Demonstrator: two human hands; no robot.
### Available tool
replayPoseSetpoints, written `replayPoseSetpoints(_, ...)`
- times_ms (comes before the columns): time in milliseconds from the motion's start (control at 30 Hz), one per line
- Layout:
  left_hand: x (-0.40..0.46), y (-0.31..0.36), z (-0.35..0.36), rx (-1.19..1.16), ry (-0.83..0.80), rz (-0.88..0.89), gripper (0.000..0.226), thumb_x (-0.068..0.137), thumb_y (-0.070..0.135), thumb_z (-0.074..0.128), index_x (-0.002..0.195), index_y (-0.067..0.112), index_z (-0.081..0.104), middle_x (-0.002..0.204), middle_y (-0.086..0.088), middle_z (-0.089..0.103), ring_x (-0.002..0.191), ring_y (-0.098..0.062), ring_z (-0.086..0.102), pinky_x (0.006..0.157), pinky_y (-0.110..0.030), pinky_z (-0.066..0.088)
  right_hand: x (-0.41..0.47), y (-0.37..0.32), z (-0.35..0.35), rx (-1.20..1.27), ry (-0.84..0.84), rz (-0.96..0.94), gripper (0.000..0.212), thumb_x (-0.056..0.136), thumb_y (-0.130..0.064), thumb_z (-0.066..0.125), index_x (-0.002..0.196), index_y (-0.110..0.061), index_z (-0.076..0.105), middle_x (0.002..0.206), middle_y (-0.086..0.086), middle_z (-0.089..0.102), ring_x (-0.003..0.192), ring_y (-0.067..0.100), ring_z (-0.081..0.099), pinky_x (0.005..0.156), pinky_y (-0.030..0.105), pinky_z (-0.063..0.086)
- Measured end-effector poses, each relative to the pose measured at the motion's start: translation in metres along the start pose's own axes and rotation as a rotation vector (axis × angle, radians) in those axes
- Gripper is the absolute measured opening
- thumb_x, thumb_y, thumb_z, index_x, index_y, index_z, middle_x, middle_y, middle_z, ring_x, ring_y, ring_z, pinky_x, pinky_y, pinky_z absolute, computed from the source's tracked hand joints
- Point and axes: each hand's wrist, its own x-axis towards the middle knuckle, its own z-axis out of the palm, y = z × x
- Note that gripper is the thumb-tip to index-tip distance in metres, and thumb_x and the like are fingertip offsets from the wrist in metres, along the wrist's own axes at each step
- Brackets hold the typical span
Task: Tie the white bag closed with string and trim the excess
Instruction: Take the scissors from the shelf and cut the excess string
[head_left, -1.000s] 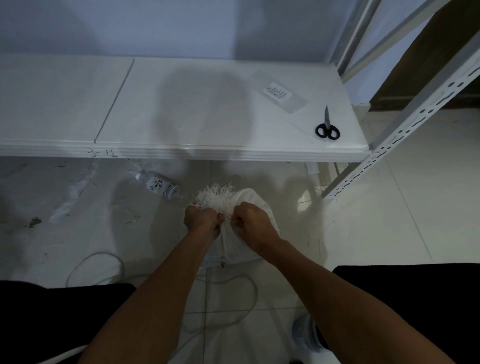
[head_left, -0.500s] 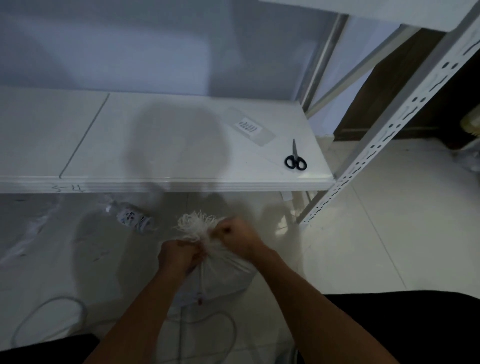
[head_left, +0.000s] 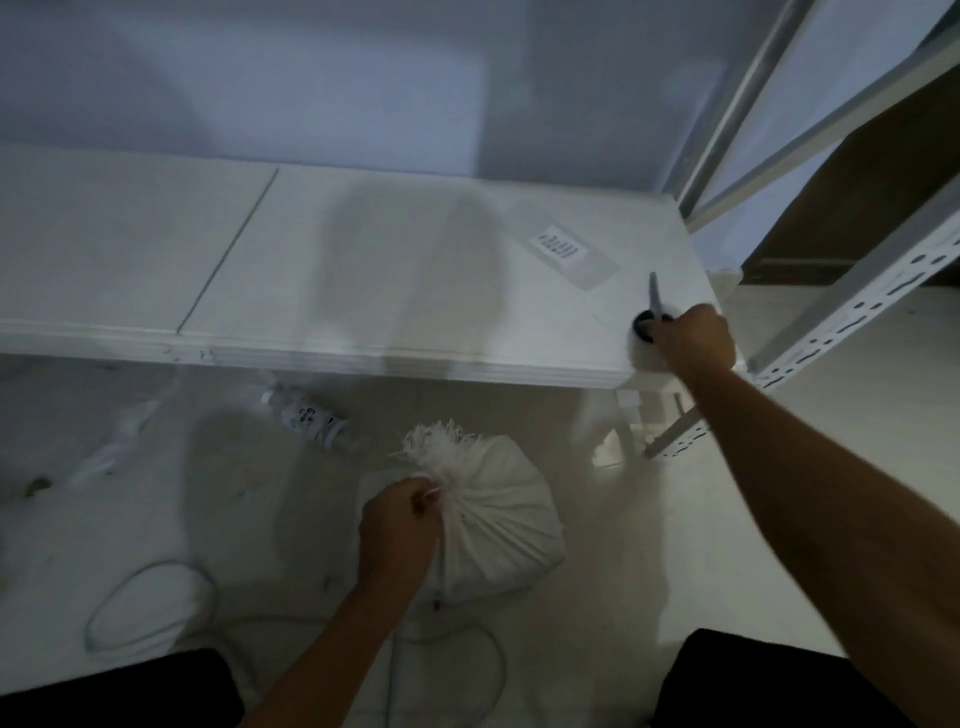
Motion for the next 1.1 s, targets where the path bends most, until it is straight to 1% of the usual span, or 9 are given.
replayPoseSetpoints(100,0.006,-0.001,-0.007,-0.079,-0.079,0.019,0.011,0.082,0.015,0.070,0.071,0.016,0.071,0.058,0.006,0.064,0.057,-0.010,0.059,0.062,-0.027,0.048,0.005,-0.011,-0.018,-0.056,-0.133,-0.028,0.056,0.074,-0.037,0.079,0.110,0.003,0.061,0.114,0.022,0.067,0.102,0.038,0.066,0.082,0.040,0.052)
replayPoseSetpoints(167,0.011,0.000,-0.014,-0.109,-0.123,0.003,0.011,0.078,0.017,0.068,0.076,0.010,0.076,0.051,0.013,0.062,0.050,0.000,0.055,0.065,-0.024,0.048,0.000,-0.012,-0.034,0.128,-0.148,0.013,0.052,0.074,-0.035,0.079,0.105,0.004,0.065,0.104,0.021,0.071,0.086,0.033,0.068,0.077,0.039,0.053)
replayPoseSetpoints(233,0.019,0.000,-0.020,-0.104,-0.182,-0.012,0.012,0.079,0.005,0.069,0.086,0.002,0.079,0.051,0.016,0.065,0.045,0.009,0.053,0.065,-0.023,0.048,-0.021,-0.012,-0.051,0.686,-0.221,0.158,0.042,0.079,-0.028,0.077,0.102,0.005,0.066,0.094,0.021,0.070,0.070,0.025,0.066,0.071,0.038,0.058)
replayPoseSetpoints(300,0.025,0.002,-0.025,-0.066,-0.263,-0.024,0.017,0.081,-0.011,0.065,0.088,-0.002,0.078,0.058,0.004,0.066,0.043,0.010,0.052,0.057,-0.019,0.047,-0.061,-0.009,-0.059,1.323,-0.373,0.299,0.017,0.089,-0.011,0.066,0.094,0.005,0.064,0.089,0.019,0.065,0.074,0.022,0.064,0.074,0.033,0.060)
replayPoseSetpoints(400,0.034,0.009,-0.034,-0.042,-0.367,-0.034,0.018,0.085,-0.015,0.059,0.086,-0.007,0.075,0.055,0.014,0.061,0.042,0.008,0.052,0.047,-0.009,0.042,-0.155,0.001,-0.047,1.725,-0.765,0.432,0.019,0.085,0.009,0.048,0.085,0.000,0.065,0.074,0.009,0.067,0.074,0.016,0.062,0.089,0.030,0.054)
replayPoseSetpoints(533,0.040,0.012,-0.042,0.051,-0.468,0.057,0.014,0.087,-0.008,0.062,0.076,-0.015,0.065,0.049,0.012,0.049,0.040,0.006,0.042,0.047,-0.014,0.034,-0.281,0.041,-0.018,1.447,-1.128,0.578,0.015,0.085,0.000,0.057,0.084,-0.001,0.072,0.079,0.011,0.066,0.069,0.018,0.065,0.065,0.026,0.059)
replayPoseSetpoints(733,0.027,0.021,-0.047,0.039,-0.526,0.057,0.015,0.089,-0.006,0.061,0.076,-0.005,0.068,0.034,0.015,0.044,0.035,0.005,0.039,0.044,-0.018,0.033,-0.325,0.053,-0.009,0.828,-1.189,0.422,0.022,0.088,-0.009,0.069,0.070,-0.015,0.081,0.069,0.005,0.066,0.062,0.015,0.060,0.059,0.025,0.049)
replayPoseSetpoints(900,0.024,0.023,-0.052,-0.041,-0.513,-0.026,0.013,0.090,-0.005,0.061,0.079,-0.001,0.067,0.038,0.015,0.043,0.034,0.004,0.039,0.038,-0.013,0.034,-0.319,0.050,0.003,0.870,-1.175,0.473,0.021,0.090,-0.018,0.060,0.083,-0.020,0.079,0.066,0.005,0.060,0.061,0.017,0.052,0.061,0.027,0.041)
replayPoseSetpoints(1100,0.024,0.020,-0.053,-0.153,-0.499,-0.221,0.015,0.089,0.000,0.064,0.099,0.008,0.073,0.059,-0.006,0.046,0.048,-0.012,0.040,0.038,-0.014,0.036,-0.320,0.049,0.024,0.930,-1.267,0.549,0.034,0.069,-0.042,0.080,0.069,-0.011,0.066,0.068,0.008,0.061,0.058,0.017,0.054,0.053,0.024,0.044)
